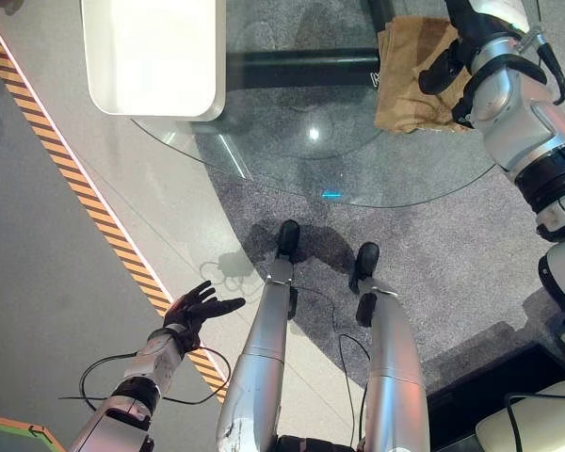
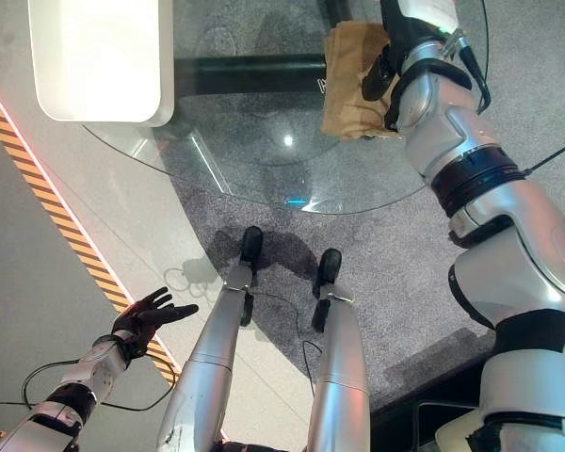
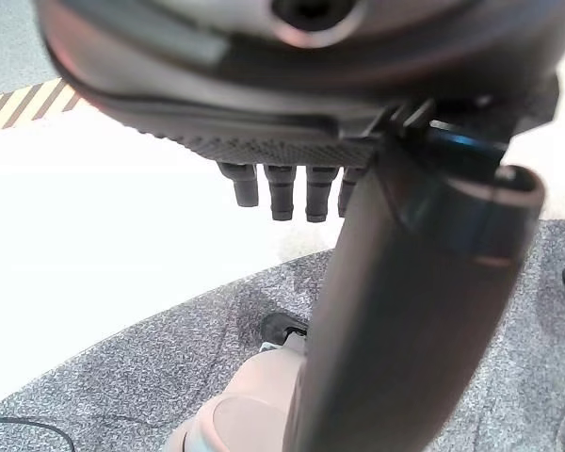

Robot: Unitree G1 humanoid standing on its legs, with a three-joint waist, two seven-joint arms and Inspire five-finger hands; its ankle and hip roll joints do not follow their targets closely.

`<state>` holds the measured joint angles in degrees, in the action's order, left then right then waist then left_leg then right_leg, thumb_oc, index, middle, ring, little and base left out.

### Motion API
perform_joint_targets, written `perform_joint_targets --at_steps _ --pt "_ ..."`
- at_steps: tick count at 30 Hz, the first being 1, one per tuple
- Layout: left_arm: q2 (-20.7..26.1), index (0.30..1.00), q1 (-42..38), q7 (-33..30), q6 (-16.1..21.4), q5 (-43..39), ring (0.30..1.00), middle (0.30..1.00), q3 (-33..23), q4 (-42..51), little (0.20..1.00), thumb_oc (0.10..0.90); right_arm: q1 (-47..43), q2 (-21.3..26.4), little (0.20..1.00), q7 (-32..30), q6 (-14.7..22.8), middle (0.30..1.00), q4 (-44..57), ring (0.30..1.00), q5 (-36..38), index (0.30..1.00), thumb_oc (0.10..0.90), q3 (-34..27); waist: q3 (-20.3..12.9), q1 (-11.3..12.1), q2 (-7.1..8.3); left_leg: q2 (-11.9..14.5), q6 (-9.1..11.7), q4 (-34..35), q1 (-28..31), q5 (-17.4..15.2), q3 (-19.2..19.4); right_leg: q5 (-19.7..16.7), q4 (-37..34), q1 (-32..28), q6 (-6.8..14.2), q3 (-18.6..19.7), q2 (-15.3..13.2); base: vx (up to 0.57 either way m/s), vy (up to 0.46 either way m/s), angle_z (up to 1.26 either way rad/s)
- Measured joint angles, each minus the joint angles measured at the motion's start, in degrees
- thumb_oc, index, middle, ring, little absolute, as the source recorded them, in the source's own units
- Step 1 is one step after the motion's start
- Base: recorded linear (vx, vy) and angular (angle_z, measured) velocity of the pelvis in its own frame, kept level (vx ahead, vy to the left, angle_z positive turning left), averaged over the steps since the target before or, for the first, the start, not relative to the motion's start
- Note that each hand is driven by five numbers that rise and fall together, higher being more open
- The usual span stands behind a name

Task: Wipe the table with a cloth and put it in the basket.

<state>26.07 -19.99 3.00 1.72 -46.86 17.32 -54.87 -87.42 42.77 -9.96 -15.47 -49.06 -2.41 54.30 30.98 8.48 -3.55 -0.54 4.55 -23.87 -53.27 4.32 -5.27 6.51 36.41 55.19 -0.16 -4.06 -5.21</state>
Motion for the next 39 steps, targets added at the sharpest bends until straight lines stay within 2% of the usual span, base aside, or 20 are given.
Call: perform_joint_targets --at_steps 4,20,29,39 --pt "-0.2 0.900 0.1 0.0 0.0 0.3 0.900 0.900 0.0 0.1 0.900 0.800 -0.2 -0.6 0.900 0.4 -0.1 0.900 -1.6 0.900 -0.1 0.900 0.800 0.1 0.0 0.8 -0.02 0.0 0.3 0.0 -0.2 0.2 -0.1 0.3 0.6 0.4 -0.1 -0.1 -0.1 0.01 0.002 0.01" --pt "-0.4 0.900 0.1 0.0 0.1 0.3 0.900 0.900 0.1 0.6 0.900 0.800 -2.6 -2.1 0.900 2.4 0.9 0.900 -8.6 0.900 -5.7 0.900 0.800 1.6 0.0 1.6 -0.28 -0.5 0.5 -0.2 -1.9 0.6 -0.4 0.5 1.7 2.4 -0.2 -0.3 -0.6 0.00 0.001 0.01" --pt "-0.4 0.900 0.2 0.1 0.1 0.2 0.900 0.900 0.2 1.9 0.900 0.800 -5.0 -2.0 0.900 2.2 0.9 0.900 -9.0 0.900 -7.3 0.900 0.800 2.5 0.0 2.0 -1.35 -0.7 0.7 -0.3 -3.1 0.8 -0.8 0.7 2.3 3.5 -0.2 -0.5 -0.8 0.00 -0.002 0.02" --pt "-0.4 0.900 0.2 0.1 0.1 0.2 0.900 0.900 0.2 2.2 0.900 0.800 -6.0 -1.9 0.900 2.3 0.5 0.900 -8.9 0.900 -9.0 0.900 0.800 4.7 0.0 2.0 -1.37 -0.8 0.7 -0.1 -3.6 1.0 -1.1 0.7 2.3 4.1 -0.2 -0.8 -0.8 0.00 0.000 0.00"
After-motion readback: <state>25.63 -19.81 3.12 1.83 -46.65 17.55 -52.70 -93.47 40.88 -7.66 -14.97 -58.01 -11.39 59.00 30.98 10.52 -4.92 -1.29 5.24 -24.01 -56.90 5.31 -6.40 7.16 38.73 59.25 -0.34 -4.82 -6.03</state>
